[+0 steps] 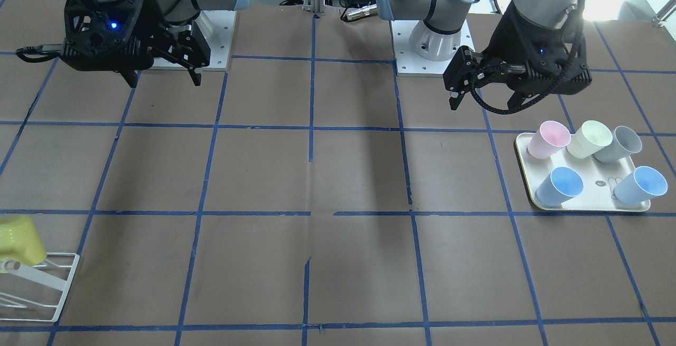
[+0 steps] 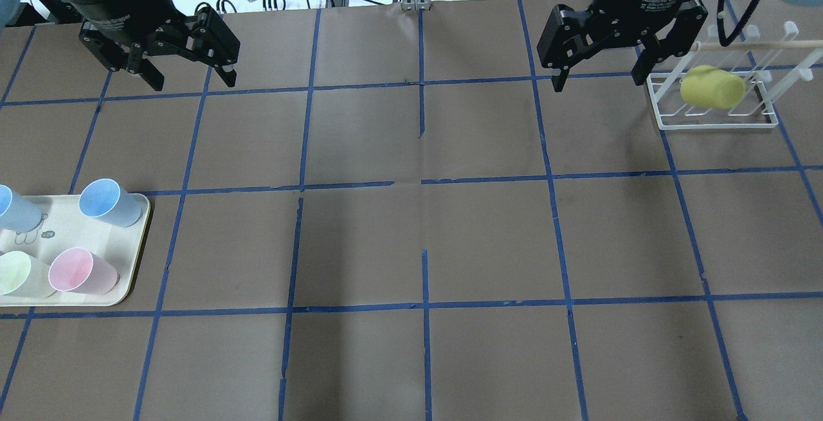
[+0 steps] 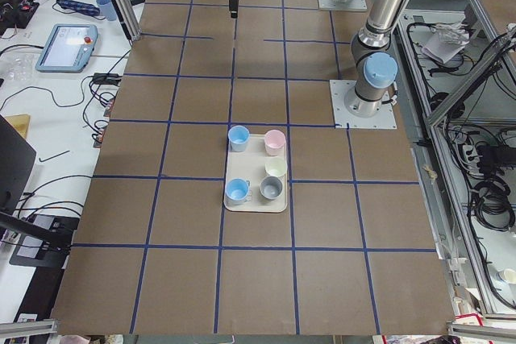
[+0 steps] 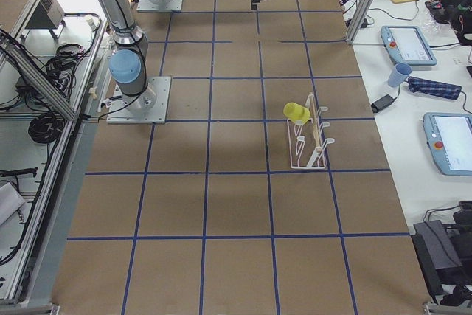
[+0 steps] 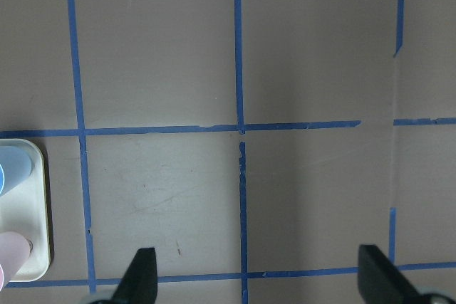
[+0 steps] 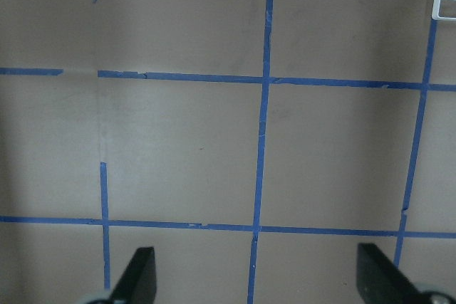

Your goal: Transfer IKEA cup to right arm and place on rack

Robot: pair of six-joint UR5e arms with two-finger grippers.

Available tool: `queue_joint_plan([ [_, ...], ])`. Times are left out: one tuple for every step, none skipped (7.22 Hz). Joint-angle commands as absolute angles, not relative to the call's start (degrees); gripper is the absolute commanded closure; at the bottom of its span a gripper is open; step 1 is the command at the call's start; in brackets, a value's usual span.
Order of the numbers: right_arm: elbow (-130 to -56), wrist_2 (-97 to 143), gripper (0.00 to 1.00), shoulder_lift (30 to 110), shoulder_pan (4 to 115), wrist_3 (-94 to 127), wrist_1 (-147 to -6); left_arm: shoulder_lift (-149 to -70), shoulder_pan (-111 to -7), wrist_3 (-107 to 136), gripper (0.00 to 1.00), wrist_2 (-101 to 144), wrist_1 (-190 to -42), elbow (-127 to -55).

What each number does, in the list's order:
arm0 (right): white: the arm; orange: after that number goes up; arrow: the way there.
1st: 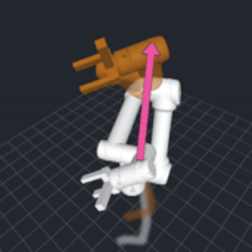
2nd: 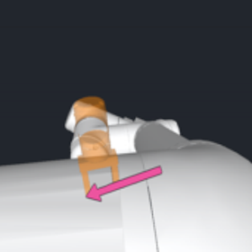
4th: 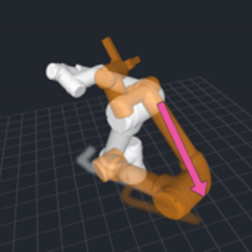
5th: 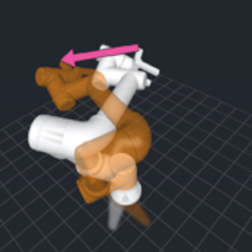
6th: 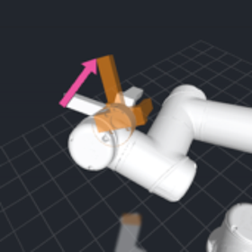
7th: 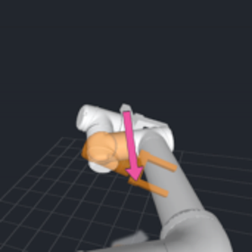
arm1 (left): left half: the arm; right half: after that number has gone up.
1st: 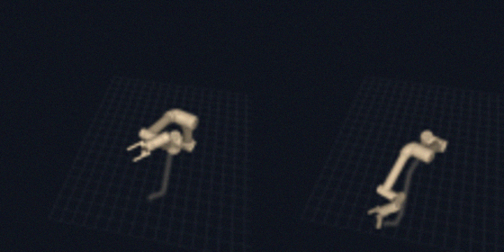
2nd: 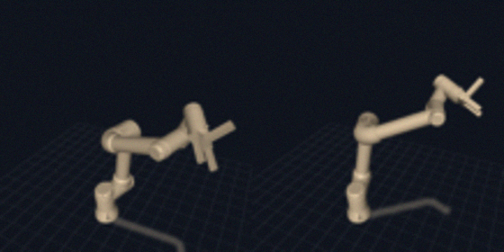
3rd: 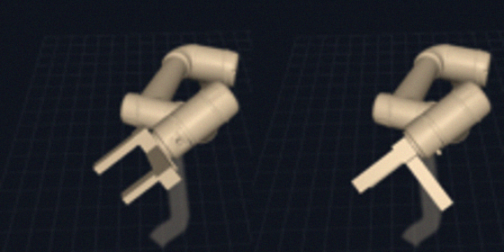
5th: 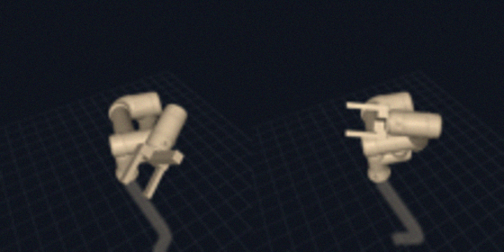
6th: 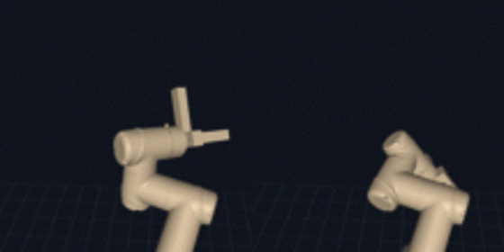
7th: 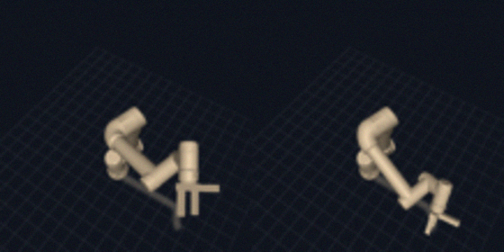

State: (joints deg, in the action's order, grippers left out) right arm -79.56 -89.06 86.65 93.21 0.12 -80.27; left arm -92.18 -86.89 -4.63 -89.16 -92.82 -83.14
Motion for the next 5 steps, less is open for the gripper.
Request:
queue_joint_plan([
  [-79.8,-89.2,0.00,86.7,93.3,0.3,-80.5,-92.0,-87.2,-5.4,0.00,-90.5,-92.8,-83.6],
  [-79.8,-89.2,0.00,86.7,93.3,0.2,-80.6,-92.0,-87.2,-5.4,0.00,-90.5,-92.9,-83.6],
  [-79.8,-89.1,0.00,86.7,93.3,0.3,-80.6,-92.1,-87.2,-5.4,0.00,-90.3,-92.9,-83.6],
  [-79.8,-89.0,0.00,86.7,93.3,0.3,-80.5,-92.2,-87.2,-5.4,0.00,-90.4,-92.9,-83.3],
  [-79.8,-88.9,0.00,86.7,93.3,0.3,-80.5,-92.3,-87.2,-5.4,0.00,-90.4,-93.0,-83.1],
])
